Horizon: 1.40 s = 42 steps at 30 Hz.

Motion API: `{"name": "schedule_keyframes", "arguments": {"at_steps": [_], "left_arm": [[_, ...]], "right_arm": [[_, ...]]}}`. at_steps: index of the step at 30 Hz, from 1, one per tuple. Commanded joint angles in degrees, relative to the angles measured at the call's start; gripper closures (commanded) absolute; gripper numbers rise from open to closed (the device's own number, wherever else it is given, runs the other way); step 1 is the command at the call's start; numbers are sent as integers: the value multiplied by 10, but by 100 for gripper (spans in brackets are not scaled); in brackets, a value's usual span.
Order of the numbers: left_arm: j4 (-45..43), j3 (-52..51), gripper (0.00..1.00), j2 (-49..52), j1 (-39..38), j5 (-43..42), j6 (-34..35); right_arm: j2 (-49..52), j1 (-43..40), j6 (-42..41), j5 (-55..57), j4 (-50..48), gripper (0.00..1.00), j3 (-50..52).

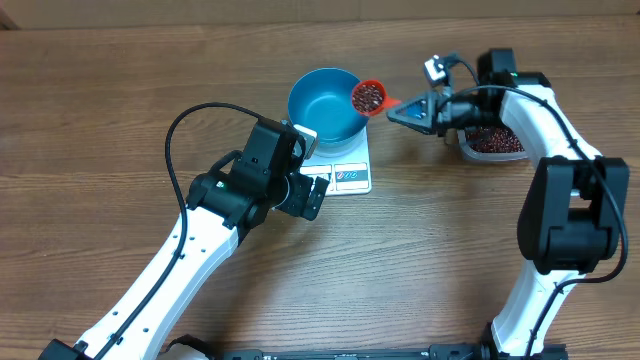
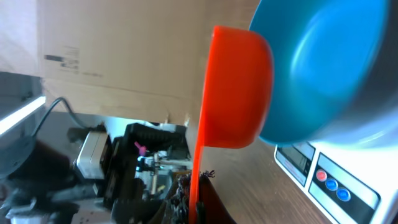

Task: Scoop item into bowl and weigh 150g on scale
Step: 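Carry the filled scoop with the right gripper over the teal bowl, then tip the red scoop to pour beans into the teal bowl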

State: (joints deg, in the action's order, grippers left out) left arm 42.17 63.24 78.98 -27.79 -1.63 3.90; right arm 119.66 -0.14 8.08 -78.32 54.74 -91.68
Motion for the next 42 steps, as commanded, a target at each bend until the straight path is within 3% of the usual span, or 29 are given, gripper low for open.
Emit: {"name": "schedule_keyframes", "arguments": {"at_steps": [1, 5, 18, 42], "left_arm": [[0, -2, 0, 1, -5, 2, -13], [0, -2, 0, 1, -5, 2, -13], [0, -2, 0, 1, -5, 2, -14], [0, -2, 0, 1, -5, 2, -14]], "right_arm": [[2, 27, -103, 72, -14, 96, -51], [2, 54, -136, 172, -9, 96, -95], [0, 144, -136, 485, 102, 96, -241], [-5, 300, -126, 883, 127, 96, -258]]}}
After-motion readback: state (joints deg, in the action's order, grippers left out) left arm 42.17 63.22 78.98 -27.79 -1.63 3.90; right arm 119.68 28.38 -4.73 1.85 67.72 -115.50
